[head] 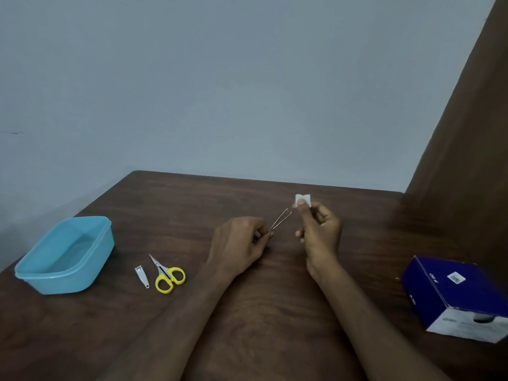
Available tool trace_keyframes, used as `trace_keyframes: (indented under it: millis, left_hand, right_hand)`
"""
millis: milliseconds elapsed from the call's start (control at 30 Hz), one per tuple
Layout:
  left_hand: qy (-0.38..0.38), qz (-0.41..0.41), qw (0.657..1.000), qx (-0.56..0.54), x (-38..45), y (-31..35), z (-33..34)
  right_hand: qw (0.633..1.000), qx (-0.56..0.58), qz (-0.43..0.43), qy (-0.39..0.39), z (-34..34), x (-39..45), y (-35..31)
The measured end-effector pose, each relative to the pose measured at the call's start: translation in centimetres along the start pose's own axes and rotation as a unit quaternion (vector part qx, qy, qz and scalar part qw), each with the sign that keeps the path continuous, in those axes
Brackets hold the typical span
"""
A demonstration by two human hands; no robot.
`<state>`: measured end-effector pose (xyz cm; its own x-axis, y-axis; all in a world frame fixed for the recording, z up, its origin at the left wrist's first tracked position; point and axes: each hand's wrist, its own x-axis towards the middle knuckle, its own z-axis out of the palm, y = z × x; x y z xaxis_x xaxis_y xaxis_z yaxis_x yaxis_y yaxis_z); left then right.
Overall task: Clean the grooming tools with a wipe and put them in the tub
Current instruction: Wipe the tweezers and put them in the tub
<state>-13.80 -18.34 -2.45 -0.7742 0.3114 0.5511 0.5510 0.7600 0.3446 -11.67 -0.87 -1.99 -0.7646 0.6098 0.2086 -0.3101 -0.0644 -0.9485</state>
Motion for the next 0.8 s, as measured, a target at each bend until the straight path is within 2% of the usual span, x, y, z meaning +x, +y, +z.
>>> trace_keyframes:
  millis: [67, 133, 200, 300, 433, 533, 633, 700, 800]
  left_hand:
    - [0.012, -0.032, 0.999, 0.007, -0.3, -0.2, -0.2]
    - [0.042, -0.072, 0.997, 0.002, -0.8, 0.4, -1.1]
    - [0.098, -0.106, 0.989, -0.007, -1.2, 0.7, -2.5]
    - [0.168, -0.147, 0.972, -0.079, -2.6, 0.7, -3.9]
    - [0.127, -0.198, 0.965, -0.117, -5.3, 0.8, -3.9]
    - [0.144, -0.207, 0.962, -0.105, -6.3, 1.3, -3.8]
    - [0.128, -0.218, 0.967, -0.037, -6.7, 2.6, -3.9]
    - [0.142, -0.205, 0.968, -0.012, -7.1, 3.0, -3.8]
    - [0.161, -0.167, 0.972, -0.027, -7.3, 2.3, -3.8]
  right_hand:
    - [0.999, 0.041, 0.002, 0.004, -0.1, 0.0, -0.6]
    - [0.999, 0.033, 0.017, -0.013, -0.3, -0.6, -0.7]
    - [0.998, 0.003, 0.039, -0.042, -0.2, -1.6, -0.2]
    - [0.993, -0.017, 0.063, -0.101, 0.2, -3.2, 0.0]
    - [0.985, -0.013, 0.048, -0.167, 1.4, -5.2, -0.7]
    - [0.979, -0.043, 0.015, -0.200, 1.9, -6.1, -1.0]
    - [0.971, -0.072, 0.018, -0.227, 2.0, -6.8, -0.6]
    - [0.966, -0.091, 0.024, -0.243, 1.9, -7.0, -0.6]
    - [0.968, -0.054, 0.039, -0.242, 2.0, -7.1, -1.0]
